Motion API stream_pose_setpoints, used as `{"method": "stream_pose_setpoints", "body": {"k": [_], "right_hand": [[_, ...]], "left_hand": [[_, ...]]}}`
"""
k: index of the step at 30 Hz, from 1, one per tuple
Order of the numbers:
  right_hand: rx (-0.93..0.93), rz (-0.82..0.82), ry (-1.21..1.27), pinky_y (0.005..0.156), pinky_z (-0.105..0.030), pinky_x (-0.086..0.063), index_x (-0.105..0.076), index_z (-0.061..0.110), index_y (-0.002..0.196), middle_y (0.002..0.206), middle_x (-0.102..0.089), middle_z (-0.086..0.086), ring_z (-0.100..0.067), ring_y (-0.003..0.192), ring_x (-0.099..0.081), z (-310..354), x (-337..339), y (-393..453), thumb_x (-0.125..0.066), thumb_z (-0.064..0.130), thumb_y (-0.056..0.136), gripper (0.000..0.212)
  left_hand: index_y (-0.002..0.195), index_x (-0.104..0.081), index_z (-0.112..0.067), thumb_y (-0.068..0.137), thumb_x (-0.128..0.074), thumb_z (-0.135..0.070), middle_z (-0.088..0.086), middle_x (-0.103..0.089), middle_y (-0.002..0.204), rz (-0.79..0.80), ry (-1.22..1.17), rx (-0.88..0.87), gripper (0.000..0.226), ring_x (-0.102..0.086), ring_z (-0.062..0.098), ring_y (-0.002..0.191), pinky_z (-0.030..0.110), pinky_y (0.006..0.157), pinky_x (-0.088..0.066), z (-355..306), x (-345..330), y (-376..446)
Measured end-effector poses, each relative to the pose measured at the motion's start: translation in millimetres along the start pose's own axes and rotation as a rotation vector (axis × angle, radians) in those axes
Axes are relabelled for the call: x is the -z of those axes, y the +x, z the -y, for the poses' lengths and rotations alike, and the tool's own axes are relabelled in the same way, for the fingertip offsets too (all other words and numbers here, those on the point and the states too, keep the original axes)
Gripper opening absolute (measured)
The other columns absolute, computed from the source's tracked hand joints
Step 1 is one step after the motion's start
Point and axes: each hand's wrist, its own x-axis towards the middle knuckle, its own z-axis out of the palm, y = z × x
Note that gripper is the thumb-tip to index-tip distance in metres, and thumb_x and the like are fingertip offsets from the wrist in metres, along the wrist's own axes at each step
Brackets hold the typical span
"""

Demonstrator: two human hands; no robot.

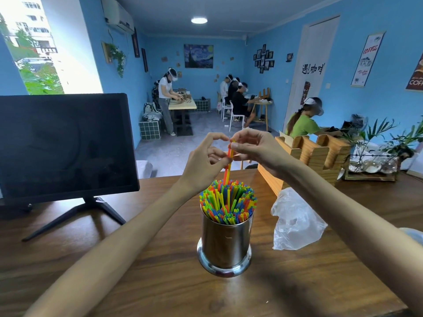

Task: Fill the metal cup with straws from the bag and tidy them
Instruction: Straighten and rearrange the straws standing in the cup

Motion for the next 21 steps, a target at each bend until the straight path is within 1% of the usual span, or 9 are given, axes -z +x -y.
{"method": "stream_pose_setpoints", "body": {"k": [2, 4, 6, 7, 10, 14, 16, 18, 21], "right_hand": [[0.067, -0.057, -0.079, 0.072, -0.026, -0.06, -0.068, 0.012, 0.103, 0.1, -0.072, -0.012, -0.022, 0.09, -0.073, 0, -2, -1, -0.075, 0.017, 0.085, 0.021], [0.179, -0.152, -0.275, 0.07, -0.026, -0.06, -0.065, 0.017, 0.112, 0.1, -0.072, -0.01, -0.019, 0.087, -0.074, -2, -2, 0, -0.071, 0.014, 0.093, 0.02], [0.289, -0.233, -0.444, 0.067, -0.023, -0.059, -0.065, 0.019, 0.111, 0.097, -0.072, -0.004, -0.015, 0.078, -0.074, -5, -3, -1, -0.071, 0.013, 0.095, 0.018], [0.324, -0.257, -0.474, 0.066, -0.022, -0.059, -0.068, 0.017, 0.11, 0.096, -0.072, -0.002, -0.013, 0.075, -0.073, -6, -4, -1, -0.071, 0.013, 0.094, 0.017], [0.367, -0.31, -0.504, 0.067, -0.022, -0.061, -0.073, 0.013, 0.112, 0.092, -0.074, 0.001, -0.011, 0.074, -0.074, -8, -7, -3, -0.073, 0.013, 0.093, 0.019], [0.383, -0.368, -0.485, 0.067, -0.019, -0.059, -0.072, 0.013, 0.117, 0.09, -0.073, 0.006, -0.005, 0.073, -0.073, -5, -9, -4, -0.074, 0.014, 0.092, 0.025], [0.407, -0.393, -0.463, 0.068, -0.018, -0.058, -0.071, 0.014, 0.118, 0.091, -0.073, 0.005, -0.006, 0.073, -0.073, 0, -8, -3, -0.074, 0.014, 0.092, 0.026], [0.437, -0.431, -0.417, 0.068, -0.019, -0.059, -0.069, 0.016, 0.118, 0.095, -0.074, 0.0, -0.007, 0.075, -0.073, 8, -5, -2, -0.073, 0.013, 0.093, 0.025], [0.474, -0.52, -0.261, 0.068, -0.024, -0.059, -0.072, 0.011, 0.108, 0.095, -0.075, -0.006, -0.016, 0.077, -0.075, 17, -2, -1, -0.073, 0.012, 0.093, 0.014]], "left_hand": [[0.12, -0.061, -0.036, 0.093, -0.074, -0.014, 0.0, -0.074, 0.086, -0.025, -0.019, -0.033, 0.038, -0.075, 0.012, 0.072, 0.021, 0.073, -0.058, -1, 1, 0], [0.115, -0.066, -0.035, 0.094, -0.074, -0.014, 0.002, -0.073, 0.089, -0.075, -0.059, -0.031, 0.031, -0.076, 0.014, 0.073, 0.023, 0.07, -0.059, -2, 5, 2], [0.109, -0.068, -0.038, 0.093, -0.075, -0.013, 0.0, -0.073, 0.09, -0.112, -0.078, -0.028, 0.03, -0.076, 0.015, 0.074, 0.021, 0.067, -0.057, -4, 9, 5], [0.107, -0.068, -0.04, 0.093, -0.075, -0.014, 0.0, -0.073, 0.09, -0.123, -0.072, -0.029, 0.03, -0.076, 0.015, 0.075, 0.021, 0.066, -0.056, -5, 10, 6], [0.105, -0.069, -0.042, 0.093, -0.075, -0.014, -0.002, -0.074, 0.089, -0.143, -0.058, -0.031, 0.031, -0.076, 0.015, 0.079, 0.02, 0.066, -0.054, -9, 12, 7], [0.108, -0.071, -0.032, 0.093, -0.073, -0.009, -0.002, -0.073, 0.087, -0.159, -0.116, -0.053, 0.027, -0.075, 0.013, 0.076, 0.016, 0.063, -0.053, -17, 12, 7], [0.11, -0.071, -0.028, 0.093, -0.073, -0.006, 0.002, -0.072, 0.087, -0.181, -0.156, -0.071, 0.027, -0.074, 0.014, 0.073, 0.015, 0.061, -0.053, -22, 13, 8], [0.112, -0.071, -0.027, 0.093, -0.073, -0.006, 0.005, -0.072, 0.087, -0.224, -0.172, -0.086, 0.028, -0.074, 0.017, 0.072, 0.016, 0.061, -0.053, -26, 17, 12], [0.114, -0.071, -0.027, 0.093, -0.073, -0.008, 0.008, -0.076, 0.089, -0.296, -0.227, -0.079, 0.028, -0.075, 0.019, 0.072, 0.021, 0.059, -0.054, -28, 24, 18]]}}
